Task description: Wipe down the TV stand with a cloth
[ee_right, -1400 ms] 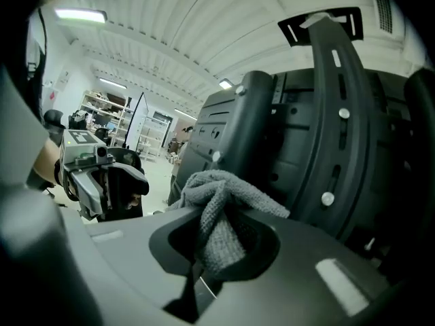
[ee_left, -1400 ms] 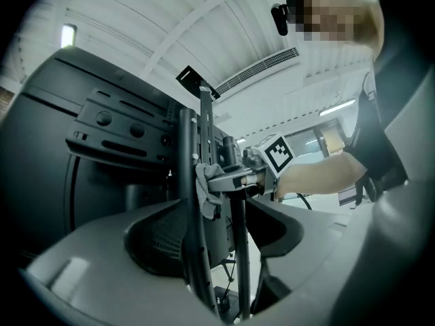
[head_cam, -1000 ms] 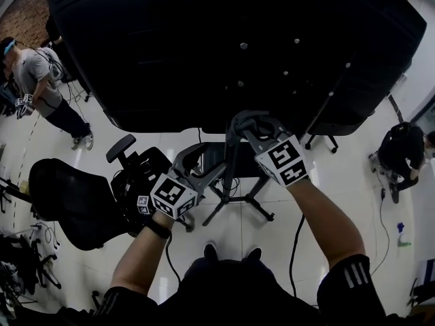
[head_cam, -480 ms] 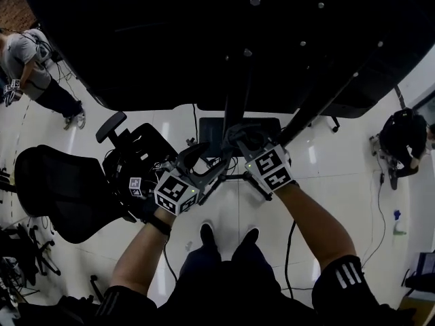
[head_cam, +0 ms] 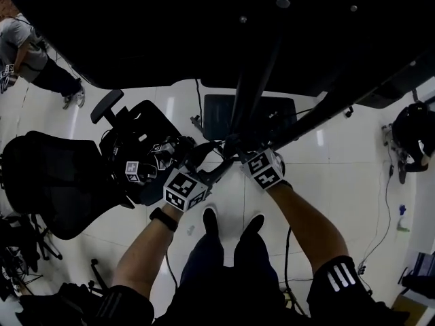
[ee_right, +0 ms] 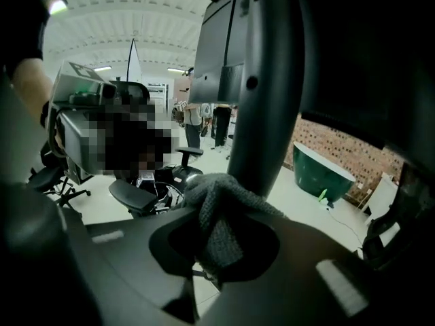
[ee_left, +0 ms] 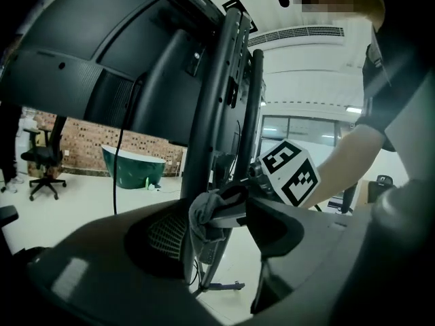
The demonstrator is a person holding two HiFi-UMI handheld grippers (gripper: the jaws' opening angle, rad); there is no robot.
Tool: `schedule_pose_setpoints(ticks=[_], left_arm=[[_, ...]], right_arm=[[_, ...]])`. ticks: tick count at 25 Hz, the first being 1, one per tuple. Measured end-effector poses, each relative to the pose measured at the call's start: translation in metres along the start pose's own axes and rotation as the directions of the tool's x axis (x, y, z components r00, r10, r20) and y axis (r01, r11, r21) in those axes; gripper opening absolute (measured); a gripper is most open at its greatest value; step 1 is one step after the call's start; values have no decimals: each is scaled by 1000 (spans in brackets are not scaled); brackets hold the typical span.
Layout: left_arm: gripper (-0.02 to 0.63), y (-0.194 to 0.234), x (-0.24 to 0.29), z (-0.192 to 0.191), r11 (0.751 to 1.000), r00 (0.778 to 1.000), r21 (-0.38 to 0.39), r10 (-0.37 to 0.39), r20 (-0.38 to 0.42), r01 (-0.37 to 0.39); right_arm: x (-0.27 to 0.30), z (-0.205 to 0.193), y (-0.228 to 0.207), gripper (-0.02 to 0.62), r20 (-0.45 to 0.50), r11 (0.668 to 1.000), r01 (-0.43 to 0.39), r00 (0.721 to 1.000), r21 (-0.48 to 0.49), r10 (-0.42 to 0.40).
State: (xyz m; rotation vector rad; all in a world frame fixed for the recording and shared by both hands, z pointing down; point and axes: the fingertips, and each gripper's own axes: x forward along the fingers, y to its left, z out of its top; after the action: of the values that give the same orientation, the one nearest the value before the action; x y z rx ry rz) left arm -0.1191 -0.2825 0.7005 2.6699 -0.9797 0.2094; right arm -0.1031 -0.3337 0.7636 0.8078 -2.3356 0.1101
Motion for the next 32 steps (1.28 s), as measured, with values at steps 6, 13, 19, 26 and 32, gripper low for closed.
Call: schedule_pose_setpoints(ticks=[6, 13, 19, 26, 32], left_arm=[[298, 14, 19, -66, 1000, 998, -24, -5, -59, 3], [302, 22, 34, -126, 994, 994, -111, -8, -105, -4], [310, 28, 46, -169, 990, 989, -138, -9, -147, -12], [318, 25, 54, -181, 988, 988, -154, -15, -151, -9], [321, -1, 48, -130, 993, 996, -114, -28, -84, 18]], right_arm=[[49, -66, 8, 26, -75, 999, -25, 997, 22, 27], [95, -131, 15, 28, -162, 997, -45, 985, 66, 55], [125, -178, 18, 28, -217, 996, -53, 974, 67, 67], [125, -189, 18, 28, -186, 988, -32, 981, 150, 60], [56, -139, 17, 28, -35, 982, -43, 998, 181, 51]])
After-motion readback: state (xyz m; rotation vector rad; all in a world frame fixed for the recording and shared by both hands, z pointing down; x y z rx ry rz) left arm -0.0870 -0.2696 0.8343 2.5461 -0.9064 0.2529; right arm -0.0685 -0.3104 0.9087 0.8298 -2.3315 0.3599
